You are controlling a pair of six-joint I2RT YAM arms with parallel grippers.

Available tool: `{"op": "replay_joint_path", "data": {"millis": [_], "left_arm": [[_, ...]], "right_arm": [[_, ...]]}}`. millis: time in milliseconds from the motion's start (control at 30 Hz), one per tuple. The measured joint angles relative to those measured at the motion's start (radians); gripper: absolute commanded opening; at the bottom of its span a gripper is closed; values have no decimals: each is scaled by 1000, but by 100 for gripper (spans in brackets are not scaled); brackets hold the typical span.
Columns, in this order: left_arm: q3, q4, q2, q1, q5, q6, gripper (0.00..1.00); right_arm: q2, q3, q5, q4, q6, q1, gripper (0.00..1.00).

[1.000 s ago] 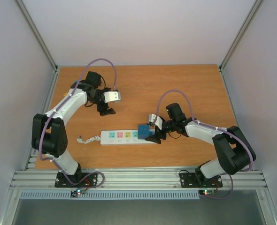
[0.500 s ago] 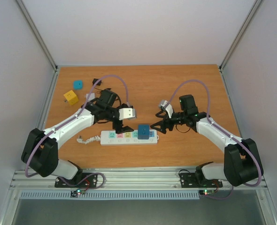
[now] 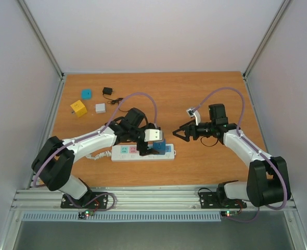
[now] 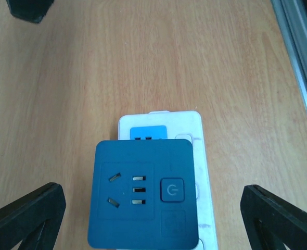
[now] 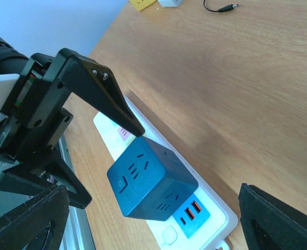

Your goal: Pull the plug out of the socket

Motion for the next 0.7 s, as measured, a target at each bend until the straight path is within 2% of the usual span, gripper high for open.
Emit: {"op": "replay_joint_path", "data": {"millis": [133, 300, 500, 633, 700], "left_arm": [[0, 21, 44, -4, -7, 2, 91], [-7, 18, 60, -3, 32, 35, 85], [-18, 61, 104, -13, 56, 30, 83], [-16, 61, 122, -15, 39, 19, 82], [-16, 62, 128, -17, 25, 16, 79]], "right_arm": [[3, 0, 2, -14, 3, -11, 88], [36, -13, -7, -8, 59, -22, 80], [37, -116, -65, 49, 209, -27, 58], [39, -128, -86, 72, 259, -27, 43], [58, -128, -102, 83, 275, -27, 39]]}}
